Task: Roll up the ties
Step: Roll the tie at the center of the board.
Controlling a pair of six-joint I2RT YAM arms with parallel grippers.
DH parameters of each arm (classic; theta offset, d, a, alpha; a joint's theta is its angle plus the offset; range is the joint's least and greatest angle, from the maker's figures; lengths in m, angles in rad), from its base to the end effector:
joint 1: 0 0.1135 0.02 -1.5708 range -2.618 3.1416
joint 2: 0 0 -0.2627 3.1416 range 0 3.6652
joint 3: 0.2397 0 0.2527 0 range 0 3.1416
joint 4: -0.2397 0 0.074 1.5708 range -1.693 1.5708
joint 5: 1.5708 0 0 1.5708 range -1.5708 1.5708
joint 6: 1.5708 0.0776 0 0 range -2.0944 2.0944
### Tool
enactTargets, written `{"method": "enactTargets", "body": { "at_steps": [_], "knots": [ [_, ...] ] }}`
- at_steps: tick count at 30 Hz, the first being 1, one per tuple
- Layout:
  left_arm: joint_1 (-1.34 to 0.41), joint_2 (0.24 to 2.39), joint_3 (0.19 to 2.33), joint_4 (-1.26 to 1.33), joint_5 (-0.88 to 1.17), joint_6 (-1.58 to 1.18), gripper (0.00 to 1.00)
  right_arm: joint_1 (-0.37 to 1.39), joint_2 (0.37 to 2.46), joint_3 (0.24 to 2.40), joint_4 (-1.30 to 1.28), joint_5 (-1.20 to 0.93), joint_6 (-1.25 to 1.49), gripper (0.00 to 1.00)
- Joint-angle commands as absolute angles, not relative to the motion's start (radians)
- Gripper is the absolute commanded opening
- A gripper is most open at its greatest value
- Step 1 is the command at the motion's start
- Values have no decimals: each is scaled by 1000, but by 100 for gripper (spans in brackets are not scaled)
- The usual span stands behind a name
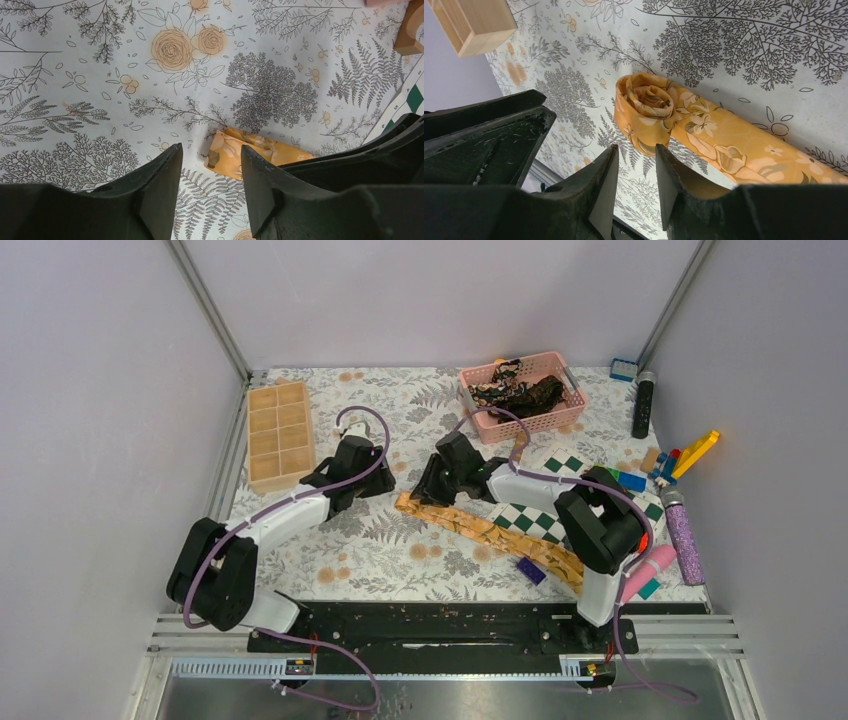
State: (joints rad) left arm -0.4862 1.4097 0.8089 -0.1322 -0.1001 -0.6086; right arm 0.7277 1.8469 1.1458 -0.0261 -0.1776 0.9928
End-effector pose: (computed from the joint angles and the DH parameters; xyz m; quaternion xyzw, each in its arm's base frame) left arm 0.2924 -0.1458 0.1823 -0.0761 0.9094 -0.1724 0.3707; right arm 0.3121 0.2964 0.1538 0.0841 0.9056 0.3619 0.2047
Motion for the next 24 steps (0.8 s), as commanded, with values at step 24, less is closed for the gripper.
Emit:
{"method": "enactTargets", "body": {
  "at_steps": [24],
  "knots": [
    [-479,1417,781,-93,-81,-626,45,744,1976,1217,-16,-194,987,22]
  ]
}}
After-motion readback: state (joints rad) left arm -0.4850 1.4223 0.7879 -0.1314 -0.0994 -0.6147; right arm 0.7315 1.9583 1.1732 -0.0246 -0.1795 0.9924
